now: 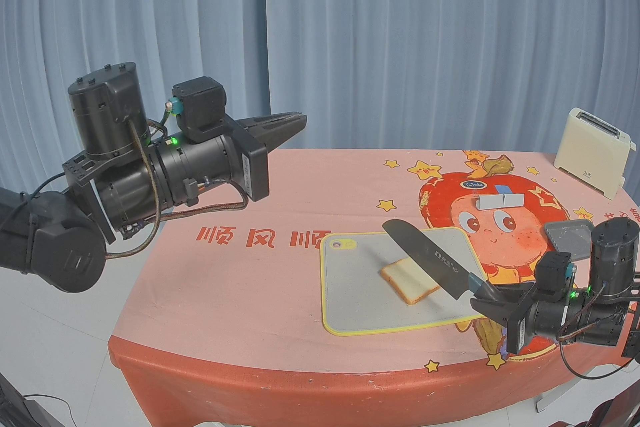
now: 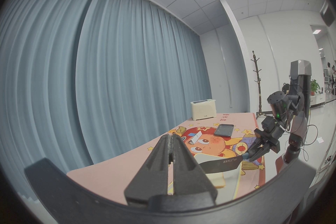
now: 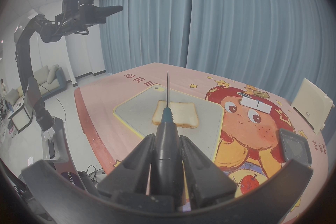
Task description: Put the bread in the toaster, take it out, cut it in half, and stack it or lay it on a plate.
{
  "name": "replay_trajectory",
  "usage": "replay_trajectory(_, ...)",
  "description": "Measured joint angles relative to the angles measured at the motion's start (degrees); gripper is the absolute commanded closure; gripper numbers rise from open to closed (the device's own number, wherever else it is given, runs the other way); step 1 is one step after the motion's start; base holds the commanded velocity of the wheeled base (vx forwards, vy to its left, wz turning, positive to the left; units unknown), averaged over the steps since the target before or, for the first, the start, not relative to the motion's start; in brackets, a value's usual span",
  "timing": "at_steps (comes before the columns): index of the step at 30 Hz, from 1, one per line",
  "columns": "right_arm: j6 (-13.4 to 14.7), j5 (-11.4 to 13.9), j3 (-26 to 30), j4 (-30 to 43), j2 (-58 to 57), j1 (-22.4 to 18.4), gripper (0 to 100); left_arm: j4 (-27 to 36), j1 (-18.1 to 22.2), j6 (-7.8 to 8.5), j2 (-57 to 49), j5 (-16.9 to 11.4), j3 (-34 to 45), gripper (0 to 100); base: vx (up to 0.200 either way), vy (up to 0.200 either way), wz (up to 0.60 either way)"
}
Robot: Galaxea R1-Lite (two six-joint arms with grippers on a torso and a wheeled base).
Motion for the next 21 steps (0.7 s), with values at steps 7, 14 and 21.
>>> replay_trajectory(7,0.02,-0.05,0.00,0.00,0.00,0.04,100,-0.02,-0.95,-0.55,3.17,2.33,-1.61,100,0.000,0.000,0.00)
replay_trajectory(14,0.15,-0.11,-0.13,-0.06,0.20,0.00,100,0.00,-1.21,-0.62,5.27,2.72,-2.73,100,0.000,0.000,0.00)
replay_trajectory(21,0.26,-1.26,-0.16,-0.09,0.67,0.04,100,-0.04,-2.50,-0.68,8.19,2.58,-6.34,100,0.000,0.000,0.00)
